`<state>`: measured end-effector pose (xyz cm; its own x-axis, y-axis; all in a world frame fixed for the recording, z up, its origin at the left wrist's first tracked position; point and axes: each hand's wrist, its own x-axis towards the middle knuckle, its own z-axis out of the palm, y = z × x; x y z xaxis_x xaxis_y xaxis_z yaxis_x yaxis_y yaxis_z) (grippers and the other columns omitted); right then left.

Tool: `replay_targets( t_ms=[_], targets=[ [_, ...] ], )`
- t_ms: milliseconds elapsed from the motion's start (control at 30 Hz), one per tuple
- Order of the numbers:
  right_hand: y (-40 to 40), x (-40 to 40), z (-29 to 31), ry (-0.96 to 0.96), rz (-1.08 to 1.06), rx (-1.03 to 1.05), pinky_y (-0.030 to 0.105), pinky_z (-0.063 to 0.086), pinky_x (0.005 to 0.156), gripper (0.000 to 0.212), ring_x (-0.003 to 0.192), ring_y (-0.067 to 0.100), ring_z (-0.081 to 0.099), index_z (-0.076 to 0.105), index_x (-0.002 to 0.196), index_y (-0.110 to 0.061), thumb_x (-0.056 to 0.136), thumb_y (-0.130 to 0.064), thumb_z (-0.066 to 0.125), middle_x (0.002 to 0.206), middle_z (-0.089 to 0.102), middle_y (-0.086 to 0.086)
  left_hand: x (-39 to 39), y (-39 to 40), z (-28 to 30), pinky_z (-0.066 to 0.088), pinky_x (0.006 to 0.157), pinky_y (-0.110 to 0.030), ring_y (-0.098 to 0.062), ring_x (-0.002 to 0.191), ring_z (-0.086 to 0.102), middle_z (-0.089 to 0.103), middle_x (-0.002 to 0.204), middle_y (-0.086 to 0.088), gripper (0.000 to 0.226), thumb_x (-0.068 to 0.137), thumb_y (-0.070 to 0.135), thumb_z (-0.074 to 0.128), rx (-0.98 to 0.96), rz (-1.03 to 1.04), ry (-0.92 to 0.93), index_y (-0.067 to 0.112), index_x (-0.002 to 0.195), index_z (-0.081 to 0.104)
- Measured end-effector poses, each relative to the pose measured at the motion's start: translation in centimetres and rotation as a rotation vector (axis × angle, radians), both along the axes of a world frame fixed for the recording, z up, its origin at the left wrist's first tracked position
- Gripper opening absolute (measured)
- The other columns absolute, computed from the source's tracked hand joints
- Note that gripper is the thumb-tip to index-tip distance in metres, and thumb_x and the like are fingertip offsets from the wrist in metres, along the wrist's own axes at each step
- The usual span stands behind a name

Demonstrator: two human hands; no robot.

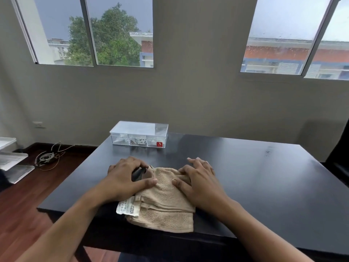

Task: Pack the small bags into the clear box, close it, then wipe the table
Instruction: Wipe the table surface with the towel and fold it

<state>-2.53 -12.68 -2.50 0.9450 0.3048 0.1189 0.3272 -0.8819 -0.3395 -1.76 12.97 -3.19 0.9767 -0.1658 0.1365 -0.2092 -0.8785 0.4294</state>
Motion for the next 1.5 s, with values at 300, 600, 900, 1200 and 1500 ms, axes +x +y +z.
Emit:
replay_targets(
  t_ms=[300,600,900,1200,1500],
  targets=[
    [-1.6,-1.5,1.3,-0.077,0.039,0.461,0.024,0.046,0.068,0.017,0.085,0.013,0.06,0.055,0.1,-0.027,0.092,-0.025,0.071,0.086,0.066,-0.007,-2.6,-3.3,4.0,0.055,0.089,-0.037,-0.019,0.089,0.071,0.072,0.081,-0.002,0.02,0.086,0.024,0.077,-0.463,-0.123,0.024,0.024,0.097,0.061],
    [-7.8,-3.5,4.2,0.152,0.036,1.205,0.026,0.058,0.081,0.022,0.094,0.017,0.074,0.079,0.102,-0.006,0.084,-0.015,0.084,0.096,0.079,0.01,-3.3,-7.6,7.8,0.052,0.076,-0.021,-0.008,0.083,0.064,0.068,0.087,-0.001,0.018,0.091,0.012,0.07,-0.77,-0.313,0.04,0.016,0.103,0.057],
    [-14.1,-5.4,5.1,-0.237,-0.132,1.083,0.033,0.056,0.071,0.004,0.085,0.011,0.068,0.075,0.095,-0.021,0.094,-0.024,0.075,0.091,0.076,-0.001,-2.1,-16.3,9.2,0.051,0.064,-0.021,-0.008,0.069,0.065,0.067,0.087,-0.007,0.02,0.089,0.011,0.074,-0.697,-0.439,-0.054,0.016,0.102,0.059],
    [-24.3,-7.8,5.9,-0.496,-0.402,0.852,0.037,0.057,0.079,0.003,0.088,0.012,0.071,0.072,0.099,-0.029,0.098,-0.031,0.07,0.09,0.076,-0.007,-2.4,-27.9,9.2,0.057,0.063,-0.06,-0.045,0.073,0.068,0.069,0.097,-0.003,0.024,0.086,0.028,0.077,-0.672,-0.564,-0.093,0.029,0.103,0.06],
    [-33.4,-9.6,4.6,-0.471,-0.595,0.399,0.01,0.044,0.063,0.005,0.072,0.001,0.064,0.078,0.097,-0.028,0.094,-0.027,0.074,0.071,0.072,-0.012,-2.9,-38.1,4.5,0.06,0.056,-0.048,-0.023,0.057,0.068,0.067,0.083,0.0,0.02,0.087,0.024,0.071,-0.588,-0.548,0.023,0.03,0.096,0.054]
  ],
)
